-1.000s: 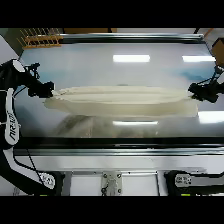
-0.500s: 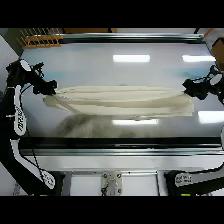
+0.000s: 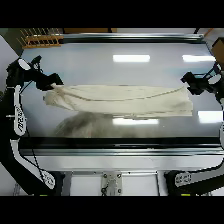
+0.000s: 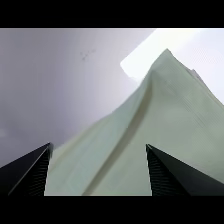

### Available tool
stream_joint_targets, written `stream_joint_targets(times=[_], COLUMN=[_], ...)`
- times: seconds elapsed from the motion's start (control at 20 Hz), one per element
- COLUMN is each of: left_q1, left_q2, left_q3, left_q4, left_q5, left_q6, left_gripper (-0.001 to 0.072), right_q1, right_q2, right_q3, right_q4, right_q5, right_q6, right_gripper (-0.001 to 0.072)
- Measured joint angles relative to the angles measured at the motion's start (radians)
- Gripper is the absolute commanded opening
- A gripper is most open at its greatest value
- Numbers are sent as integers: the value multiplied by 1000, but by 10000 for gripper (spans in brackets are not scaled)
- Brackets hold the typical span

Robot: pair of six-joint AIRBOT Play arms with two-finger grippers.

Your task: Fold the clothes and pants, and hang the long-sleeved shirts on hangers.

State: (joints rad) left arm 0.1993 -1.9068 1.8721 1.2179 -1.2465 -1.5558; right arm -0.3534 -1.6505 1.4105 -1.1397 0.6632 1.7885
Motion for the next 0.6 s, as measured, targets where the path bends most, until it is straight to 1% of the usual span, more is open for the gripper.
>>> stream_joint_targets(times=[0.1,0.2,0.35,0.45,0.55,0.6], left_q1=[12,31,62,80,81,75], left_q2=[37,85,169,230,277,293], left_q3=[0,-2,-73,-185,-317,-382], left_q4=[-19,-1,50,71,76,78], left_q5=[48,63,51,51,69,84], left_q6=[-15,-27,-51,-68,-85,-93], left_gripper=[682,683,683,683,683,683], right_q1=[-8,-27,-70,-110,-163,-189], right_q2=[25,64,154,224,285,305], right_q3=[1,-1,-64,-164,-296,-359], right_q4=[45,56,10,-28,-39,-38], right_q5=[-38,-26,84,145,189,202], right_q6=[-6,-42,-108,-127,-132,-132], right_gripper=[629,629,631,633,720,720])
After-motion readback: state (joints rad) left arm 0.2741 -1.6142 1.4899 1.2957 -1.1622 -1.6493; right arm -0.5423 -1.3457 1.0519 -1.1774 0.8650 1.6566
